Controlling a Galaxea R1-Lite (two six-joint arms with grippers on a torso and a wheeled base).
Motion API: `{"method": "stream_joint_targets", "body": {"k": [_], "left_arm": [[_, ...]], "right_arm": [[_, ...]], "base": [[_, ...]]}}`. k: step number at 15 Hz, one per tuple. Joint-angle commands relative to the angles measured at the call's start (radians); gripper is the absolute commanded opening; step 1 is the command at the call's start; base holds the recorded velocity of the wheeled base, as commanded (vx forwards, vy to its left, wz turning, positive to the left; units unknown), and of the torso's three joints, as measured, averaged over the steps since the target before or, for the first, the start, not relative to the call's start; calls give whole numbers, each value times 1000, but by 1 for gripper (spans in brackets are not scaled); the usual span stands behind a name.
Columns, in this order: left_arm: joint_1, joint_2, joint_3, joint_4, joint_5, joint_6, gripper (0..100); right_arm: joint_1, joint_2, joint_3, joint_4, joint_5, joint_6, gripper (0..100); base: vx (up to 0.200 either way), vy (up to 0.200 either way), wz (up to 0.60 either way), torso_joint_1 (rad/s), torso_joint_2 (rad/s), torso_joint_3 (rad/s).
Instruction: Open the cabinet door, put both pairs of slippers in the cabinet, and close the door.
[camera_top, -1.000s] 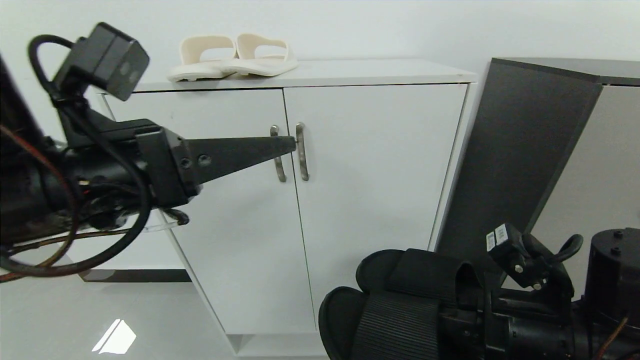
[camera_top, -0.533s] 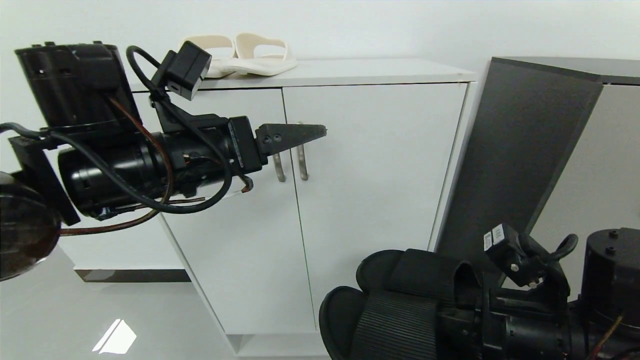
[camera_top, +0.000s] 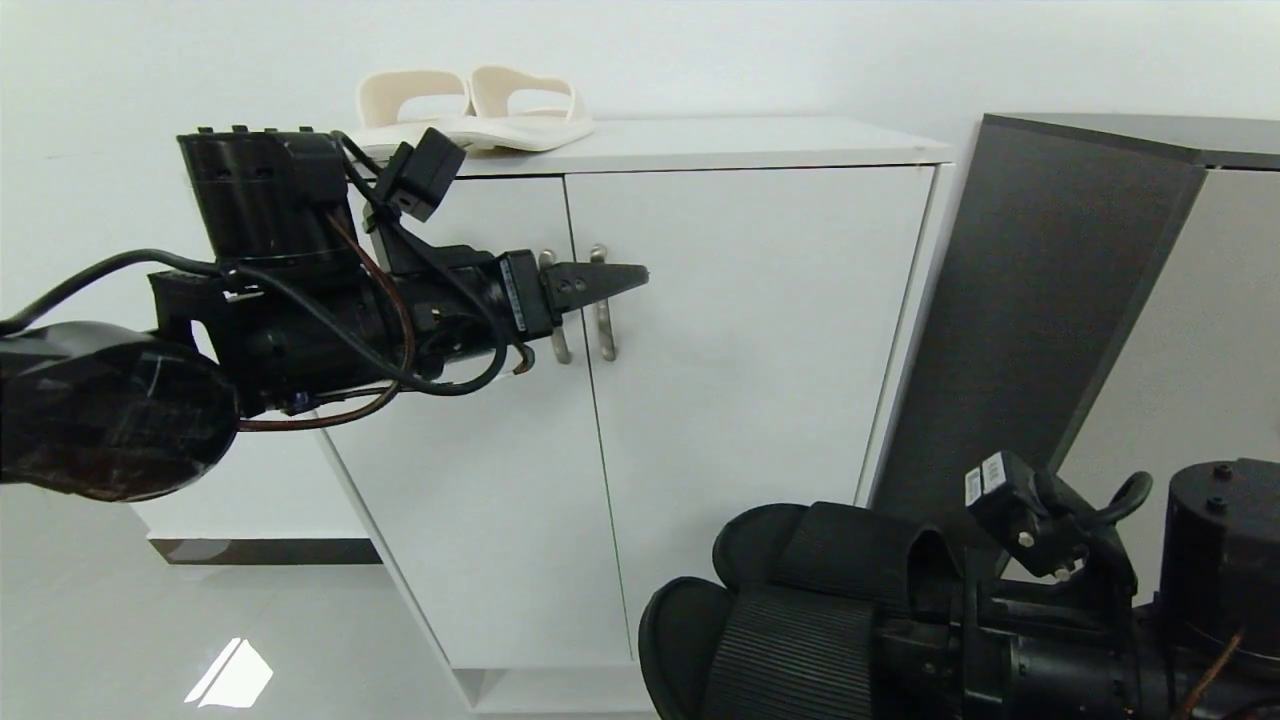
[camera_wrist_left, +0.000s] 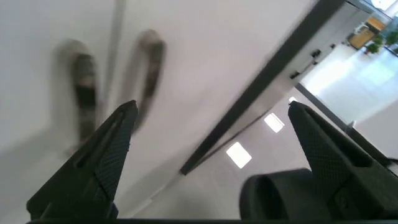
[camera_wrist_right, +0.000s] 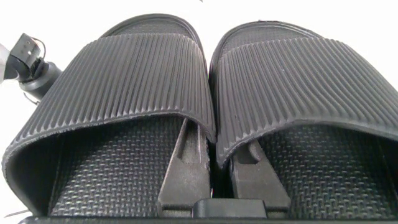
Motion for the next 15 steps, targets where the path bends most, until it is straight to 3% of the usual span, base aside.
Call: {"method": "stream_joint_targets", "body": {"k": [1, 10, 11, 13, 15], "left_arm": [[20, 34, -20, -1, 0, 0, 100], [-4, 111, -85, -1, 0, 0, 100], [-4, 111, -85, -1, 0, 0, 0], [-4, 105, -83, -1, 0, 0, 0], [-6, 88, -69, -1, 21, 1, 0]], "right_arm": [[-1, 3, 1, 0, 1, -1, 0], [-1, 0, 1, -2, 2, -1, 0], [-1, -1, 1, -2, 2, -2, 0], [1, -6, 2, 0, 4, -2, 0], [1, -40, 29, -2, 91, -5, 0]], "base": [[0, 0, 0, 0, 0, 0], [0, 0, 0, 0, 0, 0], [0, 0, 0, 0, 0, 0], [0, 0, 0, 0, 0, 0], [0, 0, 0, 0, 0, 0]]}}
